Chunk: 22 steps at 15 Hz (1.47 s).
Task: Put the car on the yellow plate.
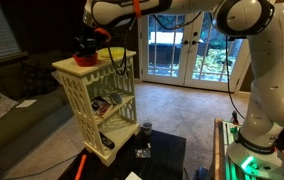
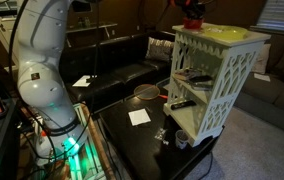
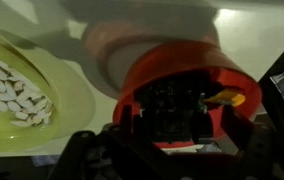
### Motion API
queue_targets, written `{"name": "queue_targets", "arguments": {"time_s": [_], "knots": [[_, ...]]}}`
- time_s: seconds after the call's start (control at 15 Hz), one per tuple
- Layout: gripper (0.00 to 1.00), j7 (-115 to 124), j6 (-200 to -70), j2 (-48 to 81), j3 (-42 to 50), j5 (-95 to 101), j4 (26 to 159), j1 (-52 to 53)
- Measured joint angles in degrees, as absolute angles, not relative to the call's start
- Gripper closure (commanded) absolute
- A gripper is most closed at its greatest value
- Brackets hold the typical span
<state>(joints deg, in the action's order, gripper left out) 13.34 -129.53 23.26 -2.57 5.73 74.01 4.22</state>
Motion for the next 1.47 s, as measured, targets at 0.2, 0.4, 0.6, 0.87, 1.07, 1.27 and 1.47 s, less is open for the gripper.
{"name": "queue_targets", "arguments": {"time_s": [0.2, 0.4, 0.6, 0.87, 1.07, 1.27, 1.47], "knots": [[0.54, 13.3, -129.6, 23.2, -2.4, 5.8, 73.9, 4.2], [0.54, 13.3, -129.6, 23.2, -2.4, 5.8, 73.9, 4.2], [0.54, 13.6, -130.0, 23.2, -2.2, 5.8, 73.5, 4.2], [0.54, 14.4, -131.7, 22.6, -1.5, 5.9, 71.2, 4.1], [0.54, 15.4, -133.6, 21.5, -0.7, 6.2, 69.6, 4.1], [0.54, 16.7, -134.9, 20.3, 1.0, 7.3, 68.3, 4.1], [0.54, 18.5, -135.0, 19.3, 3.5, 9.2, 68.0, 4.0]]}}
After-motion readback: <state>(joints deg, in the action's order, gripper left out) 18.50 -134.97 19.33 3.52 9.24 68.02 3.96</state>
